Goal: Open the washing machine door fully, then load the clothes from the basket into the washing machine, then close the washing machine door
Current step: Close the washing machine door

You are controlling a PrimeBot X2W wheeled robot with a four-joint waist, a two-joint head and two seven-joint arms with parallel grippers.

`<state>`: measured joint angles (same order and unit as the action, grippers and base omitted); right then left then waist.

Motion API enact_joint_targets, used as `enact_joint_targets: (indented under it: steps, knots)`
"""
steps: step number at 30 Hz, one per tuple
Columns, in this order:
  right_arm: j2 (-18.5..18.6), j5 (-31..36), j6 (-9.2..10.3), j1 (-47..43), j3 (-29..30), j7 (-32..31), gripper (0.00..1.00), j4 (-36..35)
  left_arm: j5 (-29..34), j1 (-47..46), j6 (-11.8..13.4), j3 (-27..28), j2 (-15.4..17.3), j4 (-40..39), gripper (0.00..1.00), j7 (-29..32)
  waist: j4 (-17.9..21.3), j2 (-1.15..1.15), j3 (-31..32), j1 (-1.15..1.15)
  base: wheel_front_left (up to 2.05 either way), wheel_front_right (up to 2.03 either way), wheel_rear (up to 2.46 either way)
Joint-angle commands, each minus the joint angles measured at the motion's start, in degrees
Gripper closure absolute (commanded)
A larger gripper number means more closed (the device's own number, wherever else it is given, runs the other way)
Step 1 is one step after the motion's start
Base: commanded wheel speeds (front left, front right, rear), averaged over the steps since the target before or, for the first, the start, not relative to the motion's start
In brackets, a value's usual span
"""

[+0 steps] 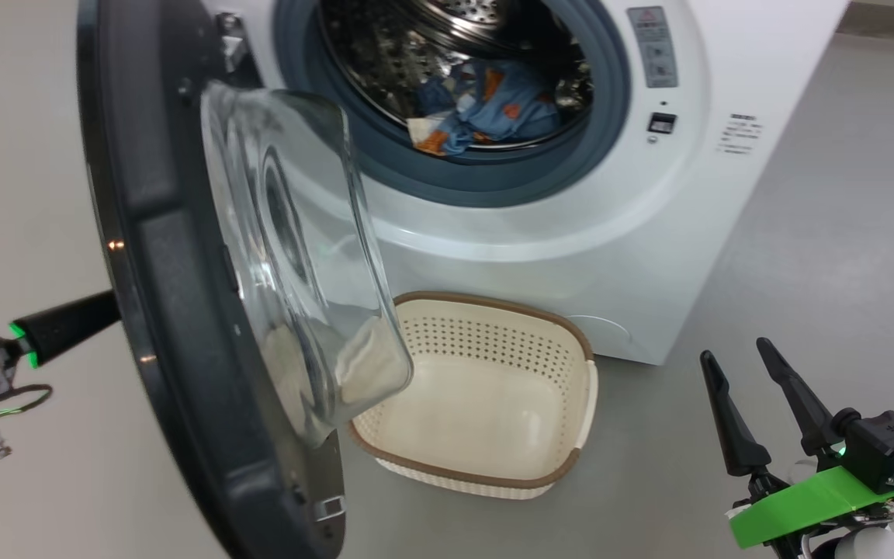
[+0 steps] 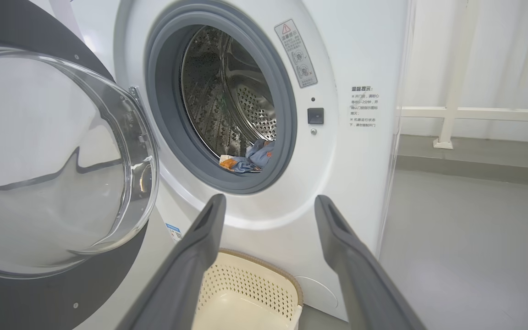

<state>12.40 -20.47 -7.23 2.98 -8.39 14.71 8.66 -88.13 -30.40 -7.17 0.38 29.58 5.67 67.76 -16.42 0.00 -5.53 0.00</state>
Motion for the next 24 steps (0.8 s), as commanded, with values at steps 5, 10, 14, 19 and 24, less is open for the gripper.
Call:
enact_joint_targets:
  steps: [5, 10, 14, 19, 24]
  knots:
    - [0.17, 0.88, -0.25, 1.46, -0.05, 0.29, 0.0, -1.92, 1.11, -2.98, -0.32, 0.82, 0.61, -2.53, 1.0, -2.54, 5.72, 0.0, -0.75, 0.0, 0.0, 0.0, 0.0]
    - [-0.09, 1.03, -0.25, 1.82, 0.58, 0.29, 0.0, -2.21, 2.44, -3.83, -0.32, 0.05, -0.03, -2.81, 1.0, -5.42, 10.21, 0.0, -1.32, 0.0, 0.0, 0.0, 0.0]
    - [-0.55, 1.14, -0.25, 1.89, 0.94, 0.29, 0.0, -2.42, 3.51, -4.44, -0.32, -0.69, -0.07, -2.91, 1.0, -7.73, 13.77, 0.0, -1.81, 0.0, 0.0, 0.0, 0.0]
    - [-1.26, 1.27, -0.25, 2.33, 1.08, 0.29, 0.0, -2.65, 4.3, -5.63, -0.32, -1.36, 0.3, -2.04, 1.0, -10.61, 17.95, 0.0, -2.53, 0.0, 0.0, 0.0, 0.0]
    - [-1.84, 1.27, -0.25, 2.92, 1.34, 0.29, 0.0, -2.8, 5.23, -7.05, -0.32, -2.05, 0.9, -1.19, 1.0, -13.95, 21.47, 0.0, -3.47, 0.0, 0.0, 0.0, 0.0]
